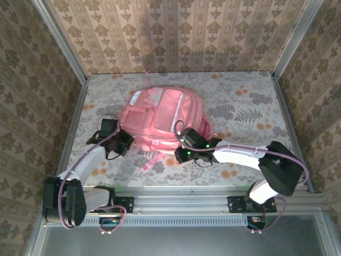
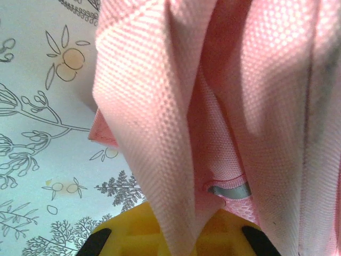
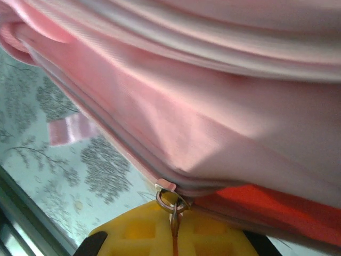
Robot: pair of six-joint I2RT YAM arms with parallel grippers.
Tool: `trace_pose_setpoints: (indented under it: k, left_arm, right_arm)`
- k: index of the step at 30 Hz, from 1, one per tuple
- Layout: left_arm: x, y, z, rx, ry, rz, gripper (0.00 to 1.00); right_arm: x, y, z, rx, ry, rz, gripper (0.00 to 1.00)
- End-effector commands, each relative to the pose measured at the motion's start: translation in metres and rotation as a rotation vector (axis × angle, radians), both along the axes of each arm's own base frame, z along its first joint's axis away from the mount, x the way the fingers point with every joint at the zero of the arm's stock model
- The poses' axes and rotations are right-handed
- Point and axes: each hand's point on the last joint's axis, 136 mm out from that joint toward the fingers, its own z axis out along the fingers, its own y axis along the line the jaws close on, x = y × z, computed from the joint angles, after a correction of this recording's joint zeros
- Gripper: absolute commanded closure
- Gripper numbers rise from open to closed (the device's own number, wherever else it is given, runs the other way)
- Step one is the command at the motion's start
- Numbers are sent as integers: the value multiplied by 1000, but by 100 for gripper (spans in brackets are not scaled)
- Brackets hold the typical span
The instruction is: Pack the student bag
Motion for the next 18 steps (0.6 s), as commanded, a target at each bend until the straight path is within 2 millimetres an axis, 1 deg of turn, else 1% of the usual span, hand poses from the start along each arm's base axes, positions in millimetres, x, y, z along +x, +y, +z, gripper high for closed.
trace_pose_setpoints:
  k: [1, 5, 7, 8, 10, 11, 14, 15, 17, 18]
  left_arm:
    - [17, 31, 9, 113, -48, 92, 100]
    - [22, 33, 12, 127, -59, 88, 100]
    - [26, 32, 14, 139, -60, 70, 100]
    - [29, 30, 16, 142, -65, 58, 100]
    - [38, 25, 19, 157, -68, 27, 100]
    - [46, 18, 21, 157, -77, -2, 100]
    - [82, -20, 34, 126, -131, -157, 70]
    - [93, -34, 36, 110, -121, -217, 63]
    - [111, -56, 40, 66, -105, -286, 54]
    - [117, -62, 42, 58, -101, -298, 51]
  right_arm:
    - [-8, -50, -15, -132, 46, -17, 100]
    - [-1, -83, -19, -160, 58, -74, 100]
    - [2, -91, -22, -163, 67, -100, 100]
    - [4, -90, -13, -143, 43, -107, 100]
    - [2, -80, -7, -86, 52, -90, 100]
    - [-1, -73, -3, -42, 56, -77, 100]
    - [-14, -50, 8, 61, 42, 7, 100]
    - [-20, -44, 9, 64, 34, 49, 100]
    - [-28, -38, 5, 43, 32, 102, 100]
    - [-31, -33, 3, 47, 39, 121, 100]
